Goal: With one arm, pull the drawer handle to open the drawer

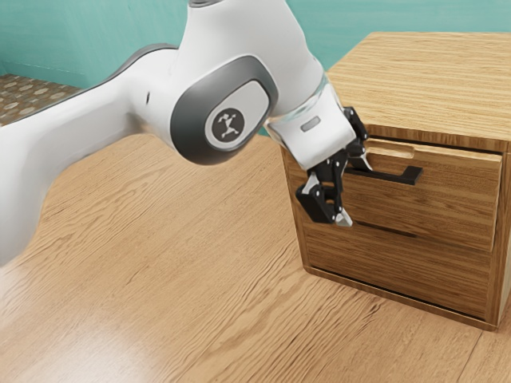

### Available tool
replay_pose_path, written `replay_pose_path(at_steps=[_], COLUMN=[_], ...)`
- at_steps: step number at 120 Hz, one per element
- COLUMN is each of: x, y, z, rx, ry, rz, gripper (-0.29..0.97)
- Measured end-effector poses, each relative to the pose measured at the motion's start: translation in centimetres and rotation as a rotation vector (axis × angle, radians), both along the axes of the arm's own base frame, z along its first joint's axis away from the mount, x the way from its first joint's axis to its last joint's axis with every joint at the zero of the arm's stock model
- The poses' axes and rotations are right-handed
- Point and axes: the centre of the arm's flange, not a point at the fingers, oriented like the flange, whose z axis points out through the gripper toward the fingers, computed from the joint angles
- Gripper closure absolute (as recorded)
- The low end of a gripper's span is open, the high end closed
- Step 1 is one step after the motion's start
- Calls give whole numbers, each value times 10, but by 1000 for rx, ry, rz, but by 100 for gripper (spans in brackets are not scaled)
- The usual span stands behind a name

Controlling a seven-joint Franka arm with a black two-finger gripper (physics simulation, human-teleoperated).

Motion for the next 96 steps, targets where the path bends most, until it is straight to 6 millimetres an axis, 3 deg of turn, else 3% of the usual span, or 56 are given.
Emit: replay_pose_path(at_steps=[40, 55, 96], x=[0, -2, -19], y=[6, 6, 6], z=[2, 1, 6], rx=[-13, -14, -25], ry=[0, 3, 5], rz=[17, 19, 15], gripper=[26, 24, 42])
